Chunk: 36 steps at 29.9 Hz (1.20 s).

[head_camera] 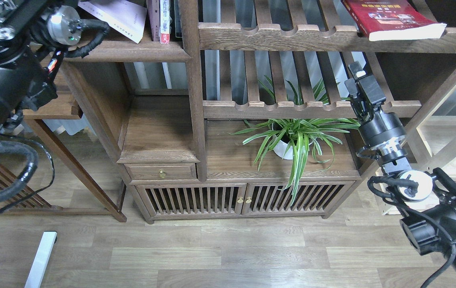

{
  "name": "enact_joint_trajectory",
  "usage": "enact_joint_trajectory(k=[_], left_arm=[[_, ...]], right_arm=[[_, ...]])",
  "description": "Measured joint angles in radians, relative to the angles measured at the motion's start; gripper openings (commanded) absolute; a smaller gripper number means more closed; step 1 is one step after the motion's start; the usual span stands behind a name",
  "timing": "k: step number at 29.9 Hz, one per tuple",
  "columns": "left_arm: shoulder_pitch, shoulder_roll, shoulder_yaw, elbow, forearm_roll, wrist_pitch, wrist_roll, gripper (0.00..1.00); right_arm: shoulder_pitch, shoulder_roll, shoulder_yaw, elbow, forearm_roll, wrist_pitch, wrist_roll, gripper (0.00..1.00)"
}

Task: Organize books on shelf
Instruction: 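Withdraw the left gripper from the upper shelf and lower it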

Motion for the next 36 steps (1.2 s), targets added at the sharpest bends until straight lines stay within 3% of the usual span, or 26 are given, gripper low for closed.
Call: enact_joint_trajectory(k=[1,3,4,7,11,14,22,30,36], left_arm=[[0.000,-0.007,0.008,0.000,-0.002,0.000,0.000,0.15],[0.005,-0.017,0.026,0.000,-0.008,-0.001,-0.001,0.38],[0.007,-0.021,0.040,0.000,-0.011,0.000,-0.001,0.43],[0.008,-0.028,0.082,-0.001,-0.014,0.010,0.000,0.49],[0.006,-0.033,0.100,-0.004,-0.015,0.015,0.002,0.68],[0.002,-0.035,0.106,-0.007,-0.015,0.027,0.002,0.76],[-0.022,-0.049,0.110,-0.038,-0.015,0.059,0.001,0.78],[-0.029,-0.020,0.109,-0.184,-0.015,0.153,0.012,0.81],[-0.029,0.018,0.109,-0.252,-0.015,0.164,0.014,0.82]], right_arm=[[0.000,0.000,0.001,0.000,0.000,0.000,0.000,0.83],[0.000,-0.002,0.005,0.000,0.000,0.000,0.000,0.83],[0.000,-0.003,0.007,0.000,0.001,0.000,0.000,0.83],[0.000,-0.005,0.014,-0.002,0.003,0.000,0.000,0.83],[0.000,-0.007,0.018,-0.003,0.005,0.000,0.000,0.83],[0.000,-0.007,0.018,-0.003,0.005,0.000,0.000,0.83],[0.006,-0.005,0.016,-0.003,0.006,0.000,0.001,0.83],[0.007,-0.003,0.015,-0.003,0.005,0.000,0.001,0.83],[0.007,-0.005,0.014,-0.003,0.004,0.000,0.001,0.83]])
